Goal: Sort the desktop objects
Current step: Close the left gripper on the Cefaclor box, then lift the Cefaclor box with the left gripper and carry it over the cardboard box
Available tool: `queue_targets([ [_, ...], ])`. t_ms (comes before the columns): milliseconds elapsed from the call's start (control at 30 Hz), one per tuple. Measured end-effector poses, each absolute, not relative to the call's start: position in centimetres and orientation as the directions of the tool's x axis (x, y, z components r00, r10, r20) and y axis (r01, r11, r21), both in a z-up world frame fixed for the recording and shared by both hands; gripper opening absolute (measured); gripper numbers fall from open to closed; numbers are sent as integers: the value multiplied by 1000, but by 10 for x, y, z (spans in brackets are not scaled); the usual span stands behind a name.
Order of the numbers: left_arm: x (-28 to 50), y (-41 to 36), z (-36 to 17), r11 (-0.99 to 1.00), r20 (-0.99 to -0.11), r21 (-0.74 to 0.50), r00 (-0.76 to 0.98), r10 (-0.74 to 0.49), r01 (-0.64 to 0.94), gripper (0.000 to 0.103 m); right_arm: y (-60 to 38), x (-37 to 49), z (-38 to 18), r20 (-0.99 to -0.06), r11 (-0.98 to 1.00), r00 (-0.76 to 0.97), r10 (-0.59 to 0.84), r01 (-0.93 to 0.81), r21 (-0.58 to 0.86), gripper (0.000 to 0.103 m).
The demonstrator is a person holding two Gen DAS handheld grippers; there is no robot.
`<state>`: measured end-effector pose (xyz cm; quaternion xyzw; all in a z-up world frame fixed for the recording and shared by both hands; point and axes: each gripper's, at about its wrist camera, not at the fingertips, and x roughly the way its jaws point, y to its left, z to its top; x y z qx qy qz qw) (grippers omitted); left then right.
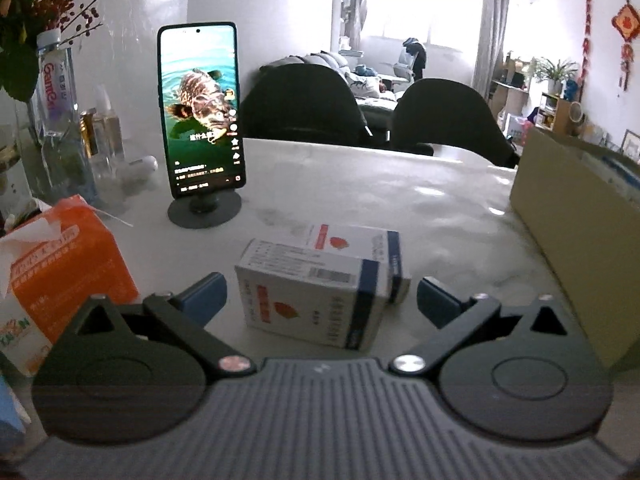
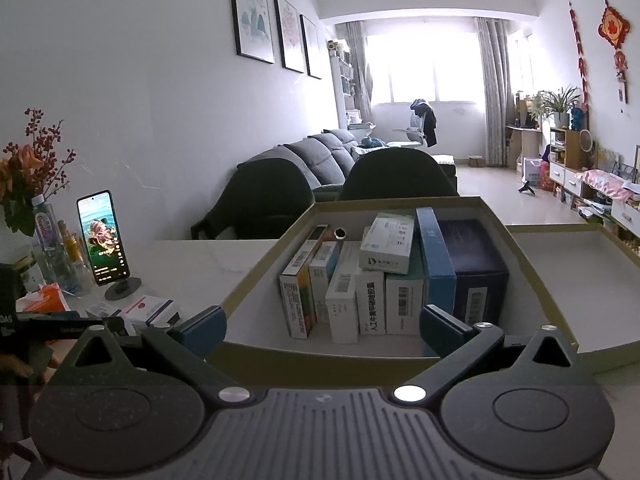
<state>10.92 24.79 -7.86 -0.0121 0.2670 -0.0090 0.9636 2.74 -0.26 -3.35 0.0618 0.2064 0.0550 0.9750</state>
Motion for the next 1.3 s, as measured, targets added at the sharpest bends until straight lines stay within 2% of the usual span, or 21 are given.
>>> queue_targets([
  [400,126,260,-95,998,-546,-34,835,-70,61,103,4,35,-37,-408,984,900,151,-99,145,103],
  [633,129,255,-96,994,-529,-62,841,-110,91,103,4,39,-39,-412,984,898,153,-100,148,103],
  [700,128,254,-96,994,-522,-66,846,-109,88,99,4,39,-39,-413,984,898,153,-99,149,103],
  [767,127,256,-96,994,-513,-76,852,-108,81,91,3,39,-39,-414,984,898,152,-97,150,103],
  [1300,111,244,-86,994,-478,-85,872,-106,75,89,1,35,-37,-402,983,903,153,-97,155,103],
])
